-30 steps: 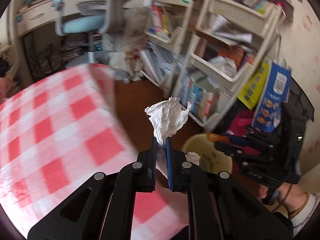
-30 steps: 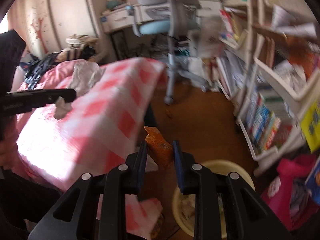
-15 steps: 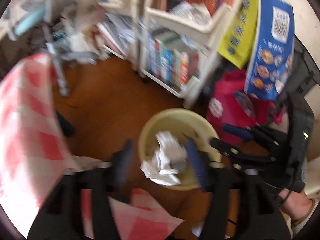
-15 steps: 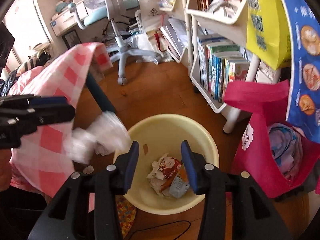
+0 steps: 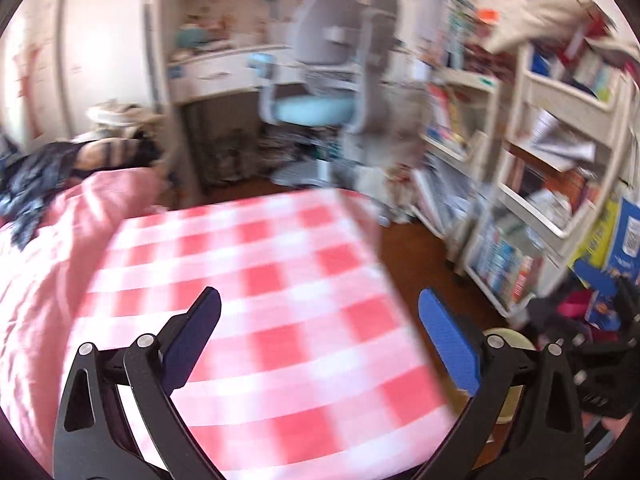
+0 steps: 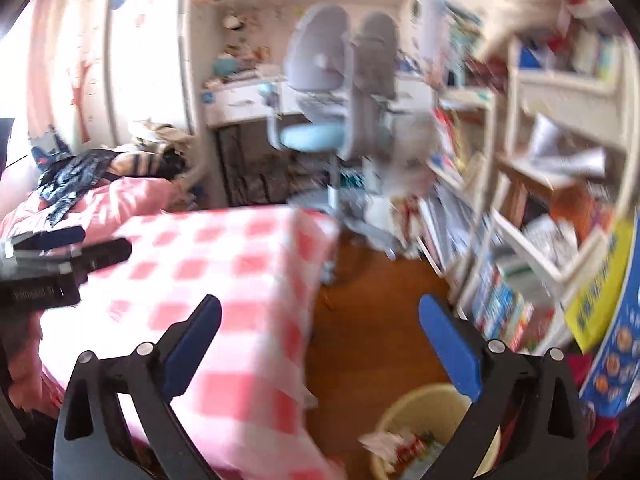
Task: Collect trash
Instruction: 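Bring both open tools back over the empty table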
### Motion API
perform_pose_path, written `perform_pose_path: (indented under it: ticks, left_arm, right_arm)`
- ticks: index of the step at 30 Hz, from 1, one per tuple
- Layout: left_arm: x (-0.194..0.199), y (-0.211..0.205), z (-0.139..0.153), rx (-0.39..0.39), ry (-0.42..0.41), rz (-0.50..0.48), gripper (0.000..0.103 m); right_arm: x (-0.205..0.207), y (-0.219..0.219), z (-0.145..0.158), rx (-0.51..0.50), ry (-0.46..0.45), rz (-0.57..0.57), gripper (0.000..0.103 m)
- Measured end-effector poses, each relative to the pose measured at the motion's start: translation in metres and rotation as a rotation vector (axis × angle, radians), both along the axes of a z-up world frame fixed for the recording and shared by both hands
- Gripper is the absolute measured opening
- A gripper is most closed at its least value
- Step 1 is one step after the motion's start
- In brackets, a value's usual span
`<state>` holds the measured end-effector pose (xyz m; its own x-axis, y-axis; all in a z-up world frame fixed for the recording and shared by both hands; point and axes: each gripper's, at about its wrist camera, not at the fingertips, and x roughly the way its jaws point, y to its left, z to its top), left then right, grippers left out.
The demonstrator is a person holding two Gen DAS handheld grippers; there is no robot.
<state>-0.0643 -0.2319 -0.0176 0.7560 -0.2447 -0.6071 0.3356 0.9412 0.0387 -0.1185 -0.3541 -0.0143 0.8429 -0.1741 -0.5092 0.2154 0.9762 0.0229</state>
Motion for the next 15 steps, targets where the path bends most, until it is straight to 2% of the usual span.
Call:
perform_pose_path:
  ticks: [3, 5, 7, 12, 15]
  left_arm:
    - [0.006, 0.05, 0.009, -0.024, -0.013, 0.077, 0.096]
    - [0.009, 0.082, 0.012, -0.054, -0.003, 0.128, 0.096]
    - [0.012, 0.106, 0.012, -0.059, 0.016, 0.174, 0.096]
    - [0.014, 0.135, 0.02, -0.027, -0.01, 0.218, 0.096]
    - [0.016, 0.146, 0.021, -0.034, -0.009, 0.249, 0.096]
  right_arm:
    - [0.012, 0.035, 0.016, -0.021, -0.035, 0.036, 0.095]
    - [0.018, 0.055, 0.015, -0.018, -0.045, 0.066, 0.095]
    - [0.024, 0.07, 0.014, -0.067, -0.022, 0.08, 0.095]
    - [0.03, 0.076, 0.015, -0.041, -0.065, 0.062, 0.095]
    - [0.036, 0.078, 0.013, -0.051, -0.055, 0.061, 0.095]
